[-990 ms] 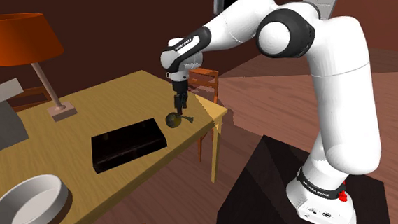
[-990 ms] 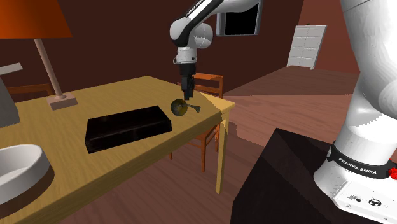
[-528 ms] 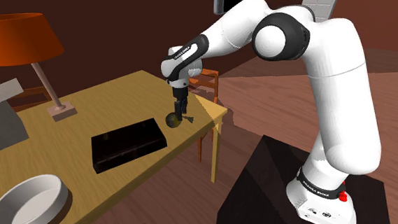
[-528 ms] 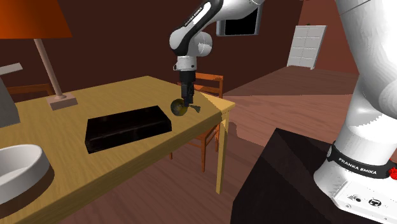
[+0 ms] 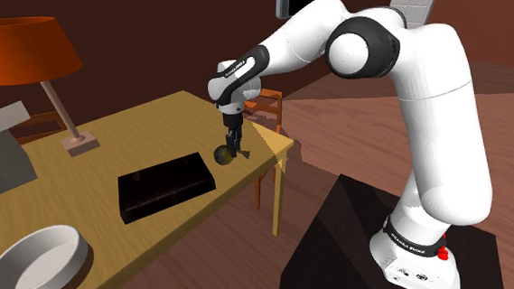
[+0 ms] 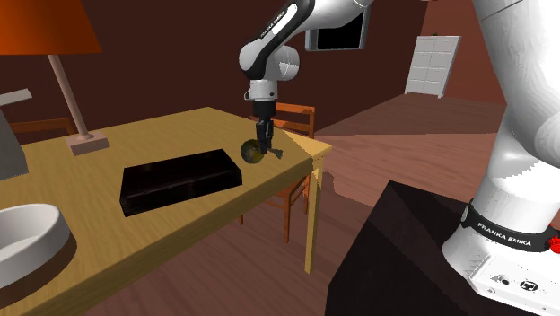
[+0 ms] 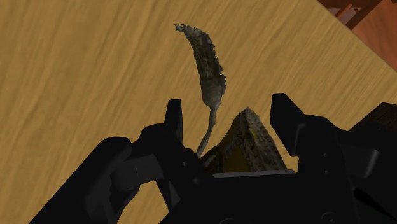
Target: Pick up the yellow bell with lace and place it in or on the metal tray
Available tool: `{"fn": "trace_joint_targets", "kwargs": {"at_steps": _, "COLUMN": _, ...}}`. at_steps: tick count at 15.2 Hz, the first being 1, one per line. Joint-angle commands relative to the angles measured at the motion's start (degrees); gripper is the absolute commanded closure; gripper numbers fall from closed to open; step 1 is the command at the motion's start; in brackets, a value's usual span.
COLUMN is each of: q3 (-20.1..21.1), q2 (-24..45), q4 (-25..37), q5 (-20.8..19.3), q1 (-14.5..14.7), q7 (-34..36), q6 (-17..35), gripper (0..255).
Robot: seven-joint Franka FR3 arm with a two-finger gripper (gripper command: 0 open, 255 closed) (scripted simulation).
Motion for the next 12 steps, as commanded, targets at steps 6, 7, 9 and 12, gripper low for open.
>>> {"fn": "trace_joint_targets", "kwargs": {"at_steps": 6, "q3": 0.01, "q2": 0.04, "q4": 0.03, "q5": 0.01, "q1": 0.0, "q7": 0.01, "q6": 0.01, "gripper": 255}}
{"fn": "trace_joint_targets", "kwargs": {"at_steps": 7, "q3": 0.01, "q2": 0.05, "q4": 0.02, "q5": 0.01, "q1": 0.0, "q7": 0.0, "q6": 0.03, "gripper": 255}}
{"fn": "trace_joint_targets", "kwargs": {"at_steps": 9, "q3": 0.0, "q2": 0.0, "q4": -0.01, "q5": 0.0, "q1": 0.01, "q7": 0.0, "q6": 0.01, "gripper": 255}}
{"fn": "trace_joint_targets", "kwargs": {"at_steps": 12, "q3": -0.17, "q2": -1.3, "q4": 0.42, "q5": -0.34, "q1": 0.08, "q7": 0.42, "q6": -1.67, "gripper": 255}}
